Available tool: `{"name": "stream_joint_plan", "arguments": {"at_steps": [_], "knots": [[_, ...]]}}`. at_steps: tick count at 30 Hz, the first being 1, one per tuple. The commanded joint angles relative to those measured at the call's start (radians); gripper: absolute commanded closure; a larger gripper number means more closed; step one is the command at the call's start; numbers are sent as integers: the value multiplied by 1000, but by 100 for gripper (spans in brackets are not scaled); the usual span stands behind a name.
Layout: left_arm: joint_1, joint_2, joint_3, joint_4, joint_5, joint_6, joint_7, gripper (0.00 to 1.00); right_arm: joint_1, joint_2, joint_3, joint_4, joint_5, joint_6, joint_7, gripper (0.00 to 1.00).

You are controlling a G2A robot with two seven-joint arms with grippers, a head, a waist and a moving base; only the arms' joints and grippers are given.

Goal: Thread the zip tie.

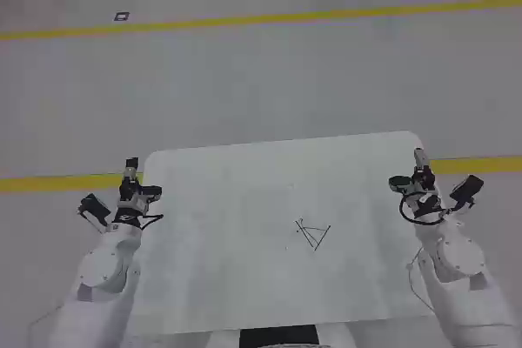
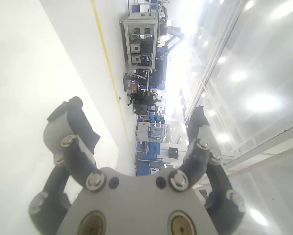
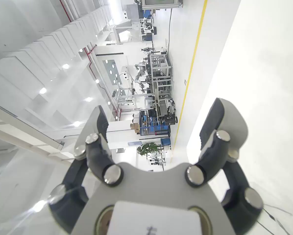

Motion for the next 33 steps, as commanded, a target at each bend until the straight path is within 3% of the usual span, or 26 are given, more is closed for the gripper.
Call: {"name": "stream_joint_plan", "arguments": {"at_steps": [1,10,12,22,26,33], "knots": [[0,0,0,0,0,0,0,0,2,1,0,-5,-28,-16,21,0],[0,0,0,0,0,0,0,0,-36,13,-15,-6,-215,-102,241,0],[0,0,0,0,0,0,0,0,-44,14,-8,-7,-228,-128,251,0],[-2,0,5,-2,6,-2,-7,0,-44,14,-8,-7,-228,-128,251,0],[-5,1,38,-15,39,0,-96,0,-44,14,-8,-7,-228,-128,251,0],[21,11,64,-33,109,21,-294,0,-44,14,-8,-7,-228,-128,251,0]]}}
